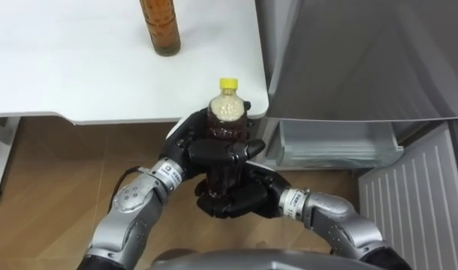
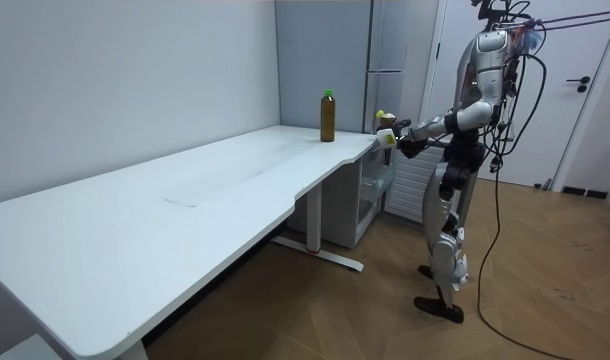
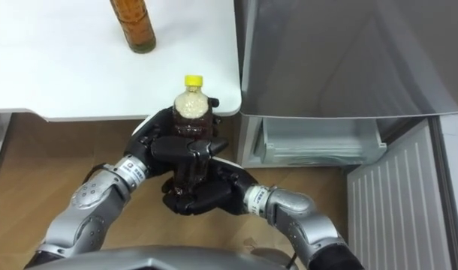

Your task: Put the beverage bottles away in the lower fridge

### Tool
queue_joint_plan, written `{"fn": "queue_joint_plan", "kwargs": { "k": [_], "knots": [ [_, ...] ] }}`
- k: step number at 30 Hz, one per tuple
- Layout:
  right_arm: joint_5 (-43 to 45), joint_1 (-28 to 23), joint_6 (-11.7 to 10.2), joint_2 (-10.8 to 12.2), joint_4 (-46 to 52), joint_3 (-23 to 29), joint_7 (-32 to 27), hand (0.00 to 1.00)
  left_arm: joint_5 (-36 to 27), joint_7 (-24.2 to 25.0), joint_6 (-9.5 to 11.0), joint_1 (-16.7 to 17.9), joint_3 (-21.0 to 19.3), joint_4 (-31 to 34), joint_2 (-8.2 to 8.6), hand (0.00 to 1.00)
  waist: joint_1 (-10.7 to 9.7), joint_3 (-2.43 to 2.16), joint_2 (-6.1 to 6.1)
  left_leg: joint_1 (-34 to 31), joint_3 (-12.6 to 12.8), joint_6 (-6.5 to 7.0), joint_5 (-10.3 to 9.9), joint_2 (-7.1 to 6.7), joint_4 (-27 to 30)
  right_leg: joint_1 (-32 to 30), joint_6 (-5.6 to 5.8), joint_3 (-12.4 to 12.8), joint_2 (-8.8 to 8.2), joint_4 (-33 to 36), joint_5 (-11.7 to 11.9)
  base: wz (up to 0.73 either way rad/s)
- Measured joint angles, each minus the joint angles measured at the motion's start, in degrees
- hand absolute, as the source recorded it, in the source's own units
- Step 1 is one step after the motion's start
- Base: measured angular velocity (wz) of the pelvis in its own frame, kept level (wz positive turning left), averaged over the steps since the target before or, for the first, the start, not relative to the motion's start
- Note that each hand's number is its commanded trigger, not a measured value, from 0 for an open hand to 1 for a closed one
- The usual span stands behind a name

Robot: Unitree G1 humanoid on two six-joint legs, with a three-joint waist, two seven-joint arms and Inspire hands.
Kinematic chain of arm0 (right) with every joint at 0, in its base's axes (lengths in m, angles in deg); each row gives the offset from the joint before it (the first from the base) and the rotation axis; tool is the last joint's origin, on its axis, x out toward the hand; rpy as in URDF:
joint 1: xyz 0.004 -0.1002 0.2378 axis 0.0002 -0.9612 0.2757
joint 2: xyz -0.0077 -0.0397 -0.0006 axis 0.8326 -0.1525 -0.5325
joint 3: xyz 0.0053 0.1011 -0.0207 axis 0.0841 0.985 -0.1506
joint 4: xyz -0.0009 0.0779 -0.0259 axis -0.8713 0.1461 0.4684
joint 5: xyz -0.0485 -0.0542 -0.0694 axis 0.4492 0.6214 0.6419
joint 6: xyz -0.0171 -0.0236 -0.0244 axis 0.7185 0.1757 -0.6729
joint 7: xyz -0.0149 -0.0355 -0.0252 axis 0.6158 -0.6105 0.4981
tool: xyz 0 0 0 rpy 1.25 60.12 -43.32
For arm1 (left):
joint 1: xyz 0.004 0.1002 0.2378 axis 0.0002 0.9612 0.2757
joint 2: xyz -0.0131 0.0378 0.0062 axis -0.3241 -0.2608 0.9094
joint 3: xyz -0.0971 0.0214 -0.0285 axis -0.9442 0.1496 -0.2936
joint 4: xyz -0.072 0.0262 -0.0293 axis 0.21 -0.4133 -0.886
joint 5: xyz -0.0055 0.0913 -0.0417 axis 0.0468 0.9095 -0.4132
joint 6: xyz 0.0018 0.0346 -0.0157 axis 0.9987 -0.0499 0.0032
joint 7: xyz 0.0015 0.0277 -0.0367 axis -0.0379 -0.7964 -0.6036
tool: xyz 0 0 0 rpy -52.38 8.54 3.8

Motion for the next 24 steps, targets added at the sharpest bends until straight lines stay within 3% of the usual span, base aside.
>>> {"fn": "queue_joint_plan", "kwargs": {
  "k": [7, 19, 20, 21, 24],
  "knots": [
    [0.0, 0.0, -0.2, 0.1, 0.1, 0.0, -0.2, 1.0, 0.5, -0.1, 0.0, -0.4, 0.1, 0.1, 0.13, 0.0, 0.0, 0.25, -0.4, -0.3, 0.0, 0.0, 0.0, -0.04, 0.1, -0.1, 0.03, 0.1, -0.02, -0.2, 0.0, 0.0],
    [0.0, 0.4, -0.9, -0.4, 2.8, 0.9, -0.6, 1.0, 0.5, -0.3, 0.0, -1.7, 0.0, 2.6, -0.11, 0.0, -0.4, 0.17, -0.29, -1.2, 0.0, 0.0, 0.0, 0.0, 1.0, -0.9, 0.01, 0.0, -0.08, 0.2, 0.0, 0.0],
    [0.0, 0.4, -1.3, -0.4, 2.9, 0.9, -0.6, 1.0, 0.5, -0.3, 0.0, -1.7, 0.0, 3.0, -0.18, 0.64, -0.4, 0.17, -0.28, -1.1, 0.0, 0.0, 0.0, 0.01, 0.9, -0.9, 0.01, 0.0, -0.08, 0.2, 0.0, 0.0],
    [-0.1, 0.4, -1.7, -0.4, 3.1, 1.0, -0.5, 1.0, 0.5, -0.3, 0.0, -1.7, -0.1, 3.6, -0.31, 1.0, -0.4, 0.15, -0.23, -1.1, 0.0, 0.0, 0.0, 0.01, 0.9, -0.9, 0.01, 0.0, -0.08, 0.2, 0.0, 0.0],
    [-0.1, 0.4, -2.9, -0.3, 3.1, 1.3, 0.0, 1.0, 0.5, -0.4, 0.0, -1.7, -0.1, 5.0, -0.49, 1.0, -0.4, 0.13, -0.12, -1.0, -0.1, 0.0, 0.0, 0.02, 0.6, -0.9, -0.01, -0.1, -0.08, 0.2, 0.0, 0.0]
  ]
}}
